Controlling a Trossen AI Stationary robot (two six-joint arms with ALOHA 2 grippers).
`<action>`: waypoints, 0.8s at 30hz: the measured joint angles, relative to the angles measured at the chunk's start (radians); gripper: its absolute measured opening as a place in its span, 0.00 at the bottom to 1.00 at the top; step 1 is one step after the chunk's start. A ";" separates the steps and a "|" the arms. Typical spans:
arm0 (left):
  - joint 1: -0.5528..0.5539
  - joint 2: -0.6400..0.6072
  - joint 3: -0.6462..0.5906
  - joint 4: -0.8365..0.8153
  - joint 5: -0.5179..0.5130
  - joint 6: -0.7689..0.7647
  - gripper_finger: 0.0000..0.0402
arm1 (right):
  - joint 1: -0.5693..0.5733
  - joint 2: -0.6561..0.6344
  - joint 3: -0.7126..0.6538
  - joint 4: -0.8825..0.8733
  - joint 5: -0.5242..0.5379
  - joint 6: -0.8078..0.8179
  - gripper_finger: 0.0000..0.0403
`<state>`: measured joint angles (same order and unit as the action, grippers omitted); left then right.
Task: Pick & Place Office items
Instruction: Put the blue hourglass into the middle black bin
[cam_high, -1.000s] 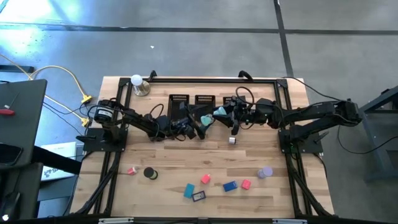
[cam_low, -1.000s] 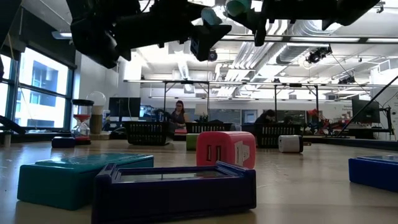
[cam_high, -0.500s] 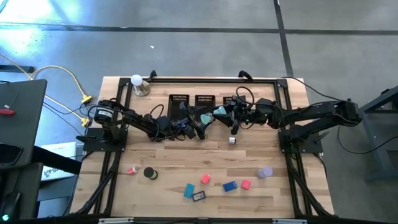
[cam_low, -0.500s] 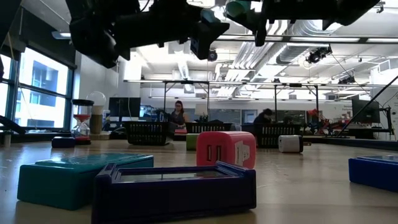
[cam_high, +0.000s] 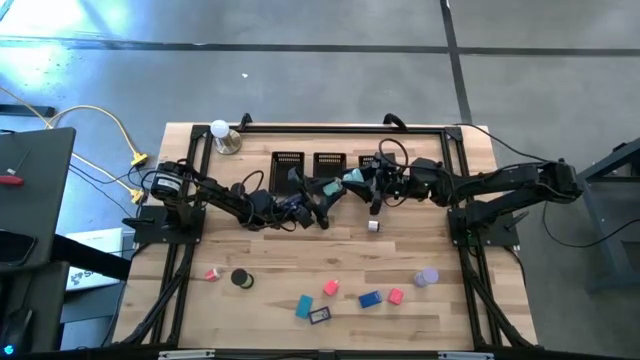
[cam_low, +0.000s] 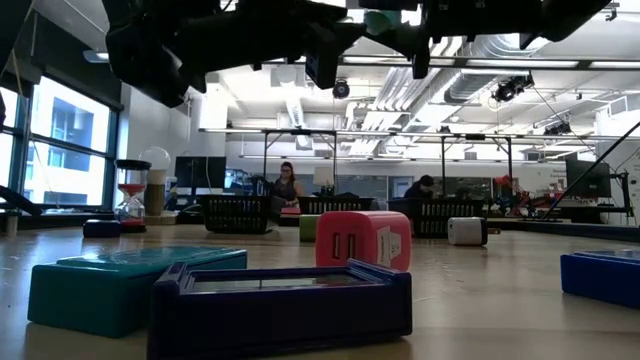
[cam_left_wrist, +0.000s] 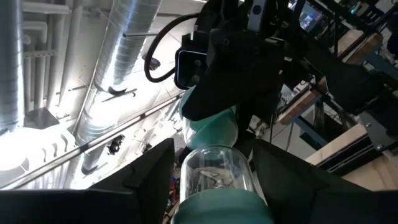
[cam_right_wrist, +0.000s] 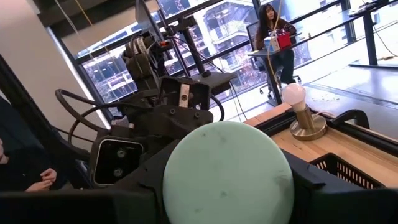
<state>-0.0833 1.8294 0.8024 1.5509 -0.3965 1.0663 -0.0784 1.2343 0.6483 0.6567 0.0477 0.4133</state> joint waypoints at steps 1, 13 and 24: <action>0.002 0.000 0.000 0.000 0.000 -0.009 0.51 | 0.000 0.000 0.000 0.001 -0.002 0.000 0.44; 0.003 0.000 0.000 -0.029 -0.005 0.001 0.51 | 0.000 0.000 0.000 0.014 -0.028 0.002 0.44; 0.002 0.000 0.000 -0.032 -0.046 0.029 0.49 | 0.000 0.000 0.000 0.014 -0.031 0.004 0.44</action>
<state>-0.0811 1.8290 0.8024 1.5188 -0.4422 1.0949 -0.0784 1.2343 0.6483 0.6708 0.0166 0.4170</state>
